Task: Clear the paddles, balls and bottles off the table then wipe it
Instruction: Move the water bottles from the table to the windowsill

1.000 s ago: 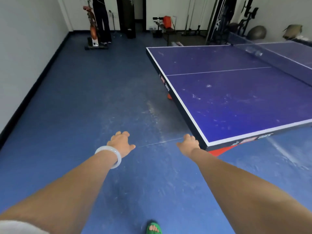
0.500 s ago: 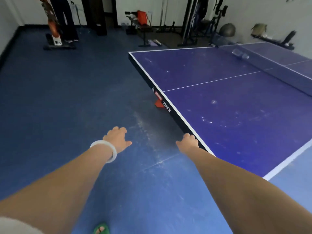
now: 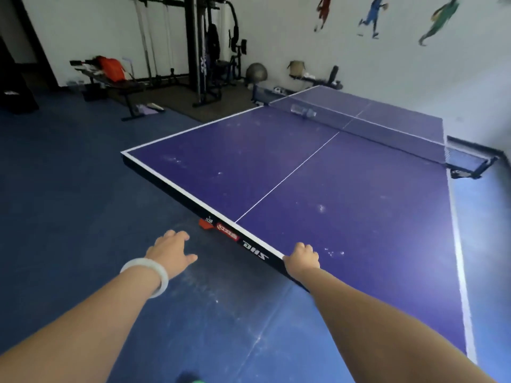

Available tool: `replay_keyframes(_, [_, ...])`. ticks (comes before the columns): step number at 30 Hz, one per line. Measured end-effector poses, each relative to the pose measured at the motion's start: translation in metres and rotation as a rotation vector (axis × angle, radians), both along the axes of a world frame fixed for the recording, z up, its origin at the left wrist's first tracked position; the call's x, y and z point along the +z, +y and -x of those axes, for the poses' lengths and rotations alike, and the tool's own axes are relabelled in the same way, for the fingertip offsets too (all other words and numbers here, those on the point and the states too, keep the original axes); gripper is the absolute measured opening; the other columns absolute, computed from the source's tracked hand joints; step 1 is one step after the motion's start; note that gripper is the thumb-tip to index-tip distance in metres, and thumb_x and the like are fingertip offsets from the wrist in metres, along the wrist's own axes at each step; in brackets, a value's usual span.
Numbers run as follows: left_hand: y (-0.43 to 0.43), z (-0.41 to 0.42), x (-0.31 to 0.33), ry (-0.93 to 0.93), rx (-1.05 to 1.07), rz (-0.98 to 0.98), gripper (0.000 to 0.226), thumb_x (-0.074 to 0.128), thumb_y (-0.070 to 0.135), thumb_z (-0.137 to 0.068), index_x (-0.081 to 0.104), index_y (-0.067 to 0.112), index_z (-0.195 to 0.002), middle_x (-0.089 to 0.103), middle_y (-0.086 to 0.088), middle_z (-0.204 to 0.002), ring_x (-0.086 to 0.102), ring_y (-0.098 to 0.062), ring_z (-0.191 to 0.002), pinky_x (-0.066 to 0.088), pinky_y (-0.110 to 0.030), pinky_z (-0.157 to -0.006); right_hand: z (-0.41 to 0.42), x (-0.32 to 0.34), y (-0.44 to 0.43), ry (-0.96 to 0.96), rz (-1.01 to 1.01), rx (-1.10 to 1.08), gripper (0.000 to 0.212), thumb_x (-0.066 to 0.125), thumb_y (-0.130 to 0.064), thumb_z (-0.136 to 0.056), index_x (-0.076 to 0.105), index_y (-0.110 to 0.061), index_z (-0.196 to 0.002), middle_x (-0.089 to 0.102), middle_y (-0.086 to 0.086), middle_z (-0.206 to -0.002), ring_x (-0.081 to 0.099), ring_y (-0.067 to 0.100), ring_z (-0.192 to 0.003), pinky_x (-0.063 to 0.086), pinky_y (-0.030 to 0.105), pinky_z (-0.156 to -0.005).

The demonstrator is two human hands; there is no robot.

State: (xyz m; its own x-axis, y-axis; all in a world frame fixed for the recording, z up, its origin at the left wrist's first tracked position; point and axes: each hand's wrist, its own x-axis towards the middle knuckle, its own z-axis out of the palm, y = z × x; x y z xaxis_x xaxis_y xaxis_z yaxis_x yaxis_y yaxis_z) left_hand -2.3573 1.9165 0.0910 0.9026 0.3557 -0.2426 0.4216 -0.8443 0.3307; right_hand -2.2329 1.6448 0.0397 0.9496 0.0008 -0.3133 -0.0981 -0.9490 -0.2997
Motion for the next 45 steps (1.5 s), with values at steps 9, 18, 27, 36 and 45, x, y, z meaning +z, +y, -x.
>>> replay_keyframes(9, [0.138,-0.175,0.025,0.007,-0.177,-0.053,0.055,0.055,0.044,-0.097,0.037,0.022,-0.144,0.038,0.001,-0.143,0.040,-0.020,-0.130,0.039,-0.038,-0.107,-0.144,0.015,0.143,0.018,-0.043,-0.077,0.047,0.046,-0.035,-0.103,0.036,-0.008,-0.140,0.037,0.010,-0.145,0.037,0.030,-0.133,0.039,0.036,-0.104])
replay_keyframes(18, [0.297,-0.305,0.026,0.022,-0.306,-0.056,0.057,0.055,0.043,-0.097,0.035,0.023,-0.146,0.037,0.001,-0.143,0.040,-0.020,-0.129,0.039,-0.036,-0.106,-0.250,0.022,0.301,0.007,0.001,-0.163,0.049,0.044,-0.033,-0.102,0.034,-0.008,-0.143,0.037,0.009,-0.147,0.037,0.031,-0.134,0.039,0.038,-0.106])
replay_keyframes(27, [0.494,-0.414,0.038,0.020,-0.438,-0.098,0.056,0.051,0.044,-0.098,0.033,0.022,-0.147,0.038,0.002,-0.143,0.040,-0.020,-0.130,0.037,-0.038,-0.108,-0.327,0.038,0.500,-0.005,-0.123,-0.247,0.054,0.049,-0.040,-0.101,0.035,-0.010,-0.144,0.040,0.009,-0.143,0.038,0.030,-0.132,0.039,0.038,-0.105])
replay_keyframes(36, [0.630,-0.570,0.027,0.017,-0.509,-0.124,0.052,0.052,0.044,-0.098,0.039,0.022,-0.143,0.042,0.000,-0.141,0.043,-0.023,-0.128,0.038,-0.039,-0.106,-0.472,0.023,0.671,-0.026,-0.161,-0.248,0.054,0.050,-0.040,-0.101,0.036,-0.009,-0.143,0.041,0.010,-0.141,0.041,0.030,-0.129,0.045,0.039,-0.101])
replay_keyframes(45, [0.743,-0.739,0.028,0.066,-0.548,-0.117,0.052,0.050,0.045,-0.098,0.039,0.021,-0.143,0.042,0.000,-0.140,0.043,-0.023,-0.128,0.037,-0.039,-0.105,-0.627,0.015,0.785,-0.011,-0.115,-0.281,0.055,0.050,-0.040,-0.101,0.036,-0.009,-0.144,0.042,0.010,-0.141,0.039,0.029,-0.130,0.041,0.038,-0.103])
